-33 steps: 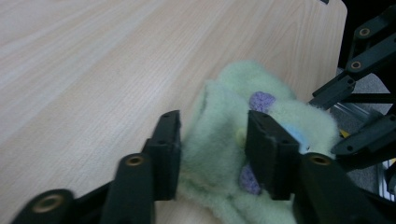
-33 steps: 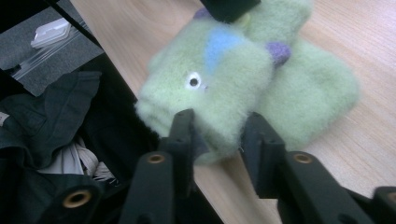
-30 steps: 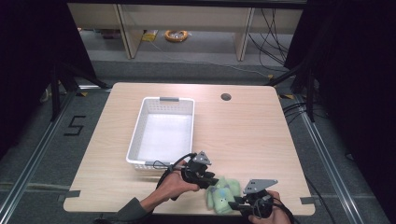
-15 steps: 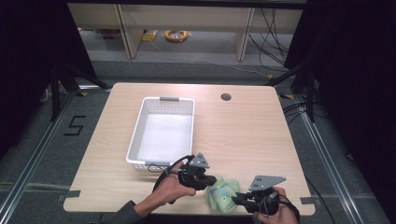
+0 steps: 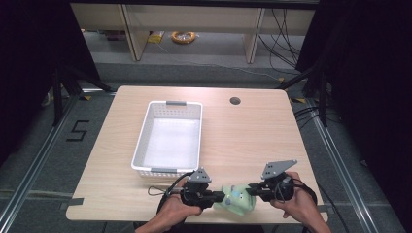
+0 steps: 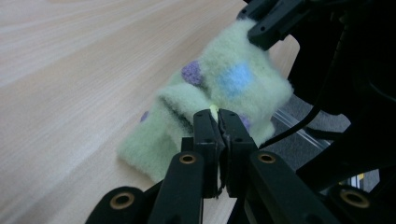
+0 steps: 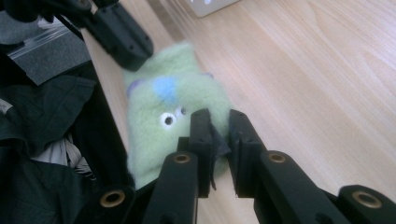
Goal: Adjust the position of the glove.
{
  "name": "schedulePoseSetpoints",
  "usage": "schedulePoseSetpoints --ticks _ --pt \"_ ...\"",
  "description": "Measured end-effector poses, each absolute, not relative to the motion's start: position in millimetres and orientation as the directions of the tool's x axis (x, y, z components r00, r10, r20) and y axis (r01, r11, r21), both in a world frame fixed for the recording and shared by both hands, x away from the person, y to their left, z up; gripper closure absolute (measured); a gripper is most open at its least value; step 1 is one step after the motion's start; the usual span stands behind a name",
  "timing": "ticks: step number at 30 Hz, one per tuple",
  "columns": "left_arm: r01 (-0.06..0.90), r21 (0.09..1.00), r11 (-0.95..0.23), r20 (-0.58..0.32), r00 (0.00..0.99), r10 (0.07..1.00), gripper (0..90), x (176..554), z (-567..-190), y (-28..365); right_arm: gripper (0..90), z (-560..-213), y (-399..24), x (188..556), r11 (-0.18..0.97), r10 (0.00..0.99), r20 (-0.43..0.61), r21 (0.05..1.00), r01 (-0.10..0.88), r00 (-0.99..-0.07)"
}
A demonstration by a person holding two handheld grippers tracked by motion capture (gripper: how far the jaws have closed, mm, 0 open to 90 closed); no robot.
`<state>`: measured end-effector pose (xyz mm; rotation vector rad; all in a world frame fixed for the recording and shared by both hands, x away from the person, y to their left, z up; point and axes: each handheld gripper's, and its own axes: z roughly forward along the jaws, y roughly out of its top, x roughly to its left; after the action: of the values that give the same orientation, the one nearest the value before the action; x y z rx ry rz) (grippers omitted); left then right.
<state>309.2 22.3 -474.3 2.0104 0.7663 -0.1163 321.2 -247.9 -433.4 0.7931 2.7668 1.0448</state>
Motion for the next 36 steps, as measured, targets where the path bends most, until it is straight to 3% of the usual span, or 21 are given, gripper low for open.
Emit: schedulePoseSetpoints --ticks 8,15,19,22,25,26,28,36 --pt "0.587 0.717 -0.376 -0.374 0.779 0.504 85.1 306.6 -495.2 22.4 80.5 -461.4 -251.7 340.9 0.614 0.509 0.206 0.594 0.52 -0.836" --pt "0.591 0.718 -0.368 -0.376 0.774 0.51 83.7 306.7 -499.9 25.2 76.8 -471.3 -255.7 340.6 0.58 0.549 0.225 0.59 0.561 -0.805" --pt "0.591 0.713 -0.376 -0.374 0.775 0.509 82.0 305.5 -500.3 27.5 70.3 -472.7 -256.4 340.7 0.548 0.583 0.231 0.596 0.587 -0.779" --pt "0.602 0.714 -0.358 -0.385 0.765 0.517 78.8 302.5 -496.4 35.4 65.1 -471.6 -259.3 336.8 0.497 0.631 0.254 0.594 0.633 -0.733" --pt "0.603 0.718 -0.348 -0.382 0.759 0.527 74.2 301.7 -494.2 41.3 61.5 -469.2 -262.9 335.4 0.497 0.635 0.224 0.614 0.613 -0.739" --pt "0.619 0.715 -0.326 -0.393 0.741 0.545 72.7 301.4 -491.9 45.7 58.2 -468.7 -262.7 329.7 0.43 0.666 0.226 0.662 0.614 -0.711" --pt "0.626 0.718 -0.304 -0.404 0.73 0.551 67.2 303.5 -491.2 49.1 56.3 -464.7 -265.9 324.5 0.417 0.683 0.217 0.668 0.616 -0.697" --pt "0.68 0.669 -0.3 -0.427 0.682 0.594 53.3 306.7 -496.2 47.0 57.9 -466.1 -273.9 305.3 0.401 0.706 0.241 0.638 0.657 -0.666"
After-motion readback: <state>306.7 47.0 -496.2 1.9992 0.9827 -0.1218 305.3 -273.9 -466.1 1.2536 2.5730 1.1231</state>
